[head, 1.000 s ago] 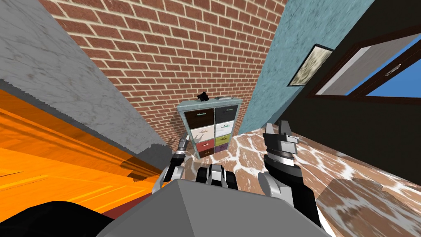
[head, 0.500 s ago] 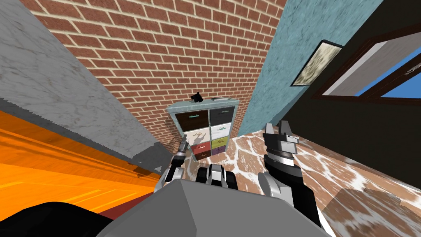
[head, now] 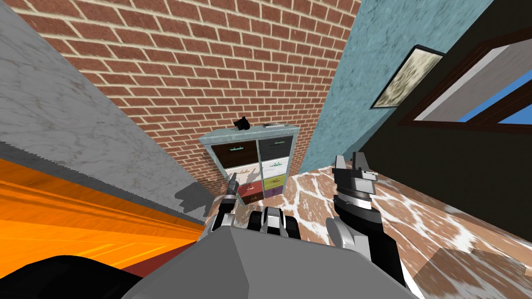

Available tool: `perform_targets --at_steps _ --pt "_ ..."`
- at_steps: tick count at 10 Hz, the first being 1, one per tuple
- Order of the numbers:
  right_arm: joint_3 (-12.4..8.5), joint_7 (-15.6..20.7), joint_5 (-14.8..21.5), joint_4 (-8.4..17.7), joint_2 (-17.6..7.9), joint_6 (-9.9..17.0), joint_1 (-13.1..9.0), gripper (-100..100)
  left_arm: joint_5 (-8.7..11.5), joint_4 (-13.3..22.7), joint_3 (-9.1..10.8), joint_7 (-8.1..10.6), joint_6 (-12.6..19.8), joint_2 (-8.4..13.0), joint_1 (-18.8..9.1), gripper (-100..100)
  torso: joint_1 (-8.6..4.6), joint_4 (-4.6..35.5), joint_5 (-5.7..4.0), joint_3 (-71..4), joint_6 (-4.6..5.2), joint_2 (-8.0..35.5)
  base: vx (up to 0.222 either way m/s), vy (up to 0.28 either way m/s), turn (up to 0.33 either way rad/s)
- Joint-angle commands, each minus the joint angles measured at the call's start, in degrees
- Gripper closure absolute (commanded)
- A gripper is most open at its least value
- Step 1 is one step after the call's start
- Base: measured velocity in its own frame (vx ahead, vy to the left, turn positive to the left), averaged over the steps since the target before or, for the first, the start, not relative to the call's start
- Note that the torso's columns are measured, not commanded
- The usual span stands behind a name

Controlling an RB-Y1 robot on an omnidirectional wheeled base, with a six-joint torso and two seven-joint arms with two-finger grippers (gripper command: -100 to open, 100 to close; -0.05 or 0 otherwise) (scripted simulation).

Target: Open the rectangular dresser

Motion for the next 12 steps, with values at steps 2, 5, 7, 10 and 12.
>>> perform_targets --at_steps 2,5,7,10,12 --pt "0.0 0.0 0.0 0.0 0.0 0.0 0.0 0 0.43 3.46 0.61 -0.16 -0.51 -4.36 -0.92 -100 0.01 0.0 0.01 0.0 0.0 0.01 0.054 -0.093 0.027" --pt "-0.01 0.0 0.0 0.0 -0.01 0.0 0.0 0 0.44 0.29 0.76 0.0 2.26 -3.46 -0.74 -100 0.22 0.0 0.06 -0.01 0.0 -0.02 0.051 -0.018 -0.007" --pt "-0.01 0.0 0.0 0.0 -0.01 0.0 0.0 0 0.36 2.38 0.51 -0.16 0.13 -3.78 -0.69 100 0.06 0.0 0.02 0.03 -0.01 0.07 -0.007 0.003 0.009" --pt "-0.01 0.0 0.0 0.0 -0.01 0.0 -0.01 0 0.37 1.26 0.56 -0.12 0.62 -0.44 -0.7 -100 0.2 -0.11 0.09 -0.15 0.01 -0.25 -0.018 -0.001 0.006" --pt "-0.01 0.0 0.0 0.0 -0.01 0.0 -0.01 0 0.4 0.78 0.63 -0.08 0.82 1.67 -0.55 -100 0.06 -0.04 0.02 -0.09 0.0 -0.13 0.001 0.003 0.002"
